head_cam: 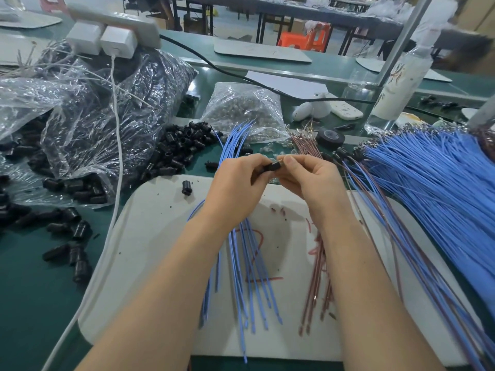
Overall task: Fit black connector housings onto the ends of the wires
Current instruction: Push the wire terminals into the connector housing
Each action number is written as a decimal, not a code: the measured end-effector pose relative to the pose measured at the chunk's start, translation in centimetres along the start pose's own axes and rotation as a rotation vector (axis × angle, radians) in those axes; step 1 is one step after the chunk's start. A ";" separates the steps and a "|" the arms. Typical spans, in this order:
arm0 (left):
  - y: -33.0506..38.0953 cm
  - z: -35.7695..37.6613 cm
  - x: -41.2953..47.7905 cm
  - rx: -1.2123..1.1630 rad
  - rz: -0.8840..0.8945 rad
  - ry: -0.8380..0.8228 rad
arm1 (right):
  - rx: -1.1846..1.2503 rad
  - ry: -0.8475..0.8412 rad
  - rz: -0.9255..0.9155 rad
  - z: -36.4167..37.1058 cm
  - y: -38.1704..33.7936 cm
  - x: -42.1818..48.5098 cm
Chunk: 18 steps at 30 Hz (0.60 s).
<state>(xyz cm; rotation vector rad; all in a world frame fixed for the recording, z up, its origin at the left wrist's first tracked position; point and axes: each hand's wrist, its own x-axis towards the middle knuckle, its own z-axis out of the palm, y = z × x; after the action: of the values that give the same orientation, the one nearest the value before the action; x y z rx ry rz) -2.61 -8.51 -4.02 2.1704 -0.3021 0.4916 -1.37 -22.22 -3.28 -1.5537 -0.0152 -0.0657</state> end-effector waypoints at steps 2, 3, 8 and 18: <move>0.1 0.1 0.0 0.023 0.005 -0.003 | 0.020 0.005 0.019 0.1 0.1 0.1; 0.1 0.2 -0.1 0.037 0.007 -0.006 | 0.030 0.000 0.032 0.2 0.3 0.1; 0.5 -0.4 0.0 0.105 -0.009 -0.023 | 0.134 -0.024 0.083 0.6 0.2 0.0; 12.0 -4.1 5.8 -0.689 -0.053 0.277 | 0.430 -0.408 0.020 -2.6 -6.0 -4.6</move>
<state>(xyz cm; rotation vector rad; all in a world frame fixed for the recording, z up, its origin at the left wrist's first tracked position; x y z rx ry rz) -3.03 -12.58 9.31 1.4203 -0.2173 0.5520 -6.37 -24.78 2.40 -1.1151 -0.3167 0.2566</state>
